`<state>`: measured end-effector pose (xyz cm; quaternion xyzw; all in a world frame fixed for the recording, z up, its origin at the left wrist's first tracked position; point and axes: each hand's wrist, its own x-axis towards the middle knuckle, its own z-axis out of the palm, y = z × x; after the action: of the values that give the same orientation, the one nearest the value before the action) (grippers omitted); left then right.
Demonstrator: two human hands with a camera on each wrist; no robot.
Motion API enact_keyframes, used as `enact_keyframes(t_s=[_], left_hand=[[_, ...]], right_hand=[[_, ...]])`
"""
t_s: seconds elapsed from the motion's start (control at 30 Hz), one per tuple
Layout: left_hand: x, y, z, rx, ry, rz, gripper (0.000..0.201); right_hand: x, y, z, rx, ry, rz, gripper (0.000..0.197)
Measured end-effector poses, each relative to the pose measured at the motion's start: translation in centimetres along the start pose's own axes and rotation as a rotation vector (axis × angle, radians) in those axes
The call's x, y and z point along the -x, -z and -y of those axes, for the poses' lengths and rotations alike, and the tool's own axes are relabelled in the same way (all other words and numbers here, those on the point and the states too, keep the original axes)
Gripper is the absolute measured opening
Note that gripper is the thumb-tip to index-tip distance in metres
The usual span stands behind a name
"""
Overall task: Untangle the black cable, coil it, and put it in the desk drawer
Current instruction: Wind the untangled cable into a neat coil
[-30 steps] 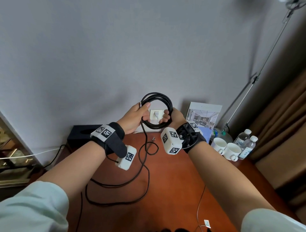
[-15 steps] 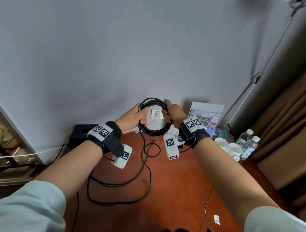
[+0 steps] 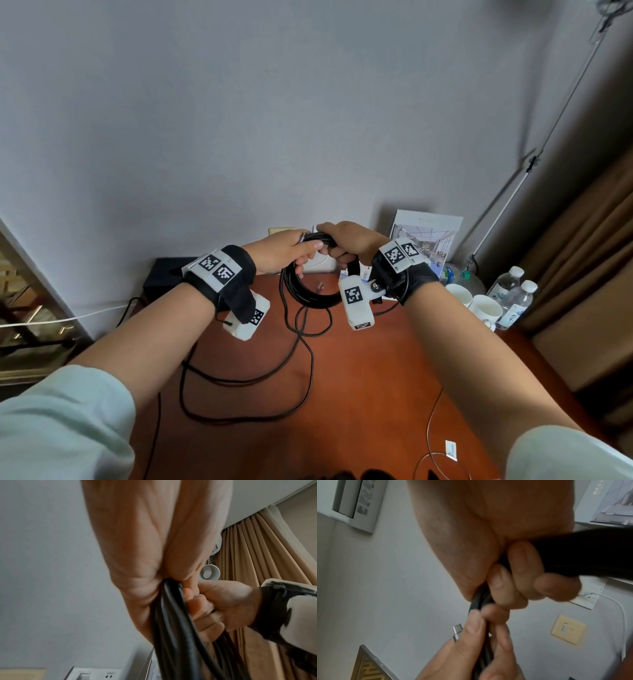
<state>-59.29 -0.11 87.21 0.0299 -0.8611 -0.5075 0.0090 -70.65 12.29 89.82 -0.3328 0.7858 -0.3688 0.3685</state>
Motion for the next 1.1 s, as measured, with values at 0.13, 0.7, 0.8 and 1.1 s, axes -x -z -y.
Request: enact_keyframes(t_s=[0.13, 0.7, 0.8, 1.1], left_hand=[[-0.2, -0.2, 0.1, -0.17, -0.008, -0.091, 0.029], [-0.7, 0.1, -1.1, -0.386, 0.127, 0.0, 0.048], [-0.8, 0.0, -1.4, -0.33, 0.137, -0.004, 0.033], [0.4, 0.0, -1.0, 0.556, 0.188, -0.053, 0.022]], right_hand=[[0.2, 0.0, 0.1, 0.003, 0.05, -0.034, 0.047], [0.3, -0.6, -0.9, 0.016, 0.084, -0.036, 0.059], [0.2, -0.5, -0.7, 0.088, 0.109, -0.021, 0.062], [-0.1, -0.3, -1.4, -0.319, 0.148, -0.097, 0.05]])
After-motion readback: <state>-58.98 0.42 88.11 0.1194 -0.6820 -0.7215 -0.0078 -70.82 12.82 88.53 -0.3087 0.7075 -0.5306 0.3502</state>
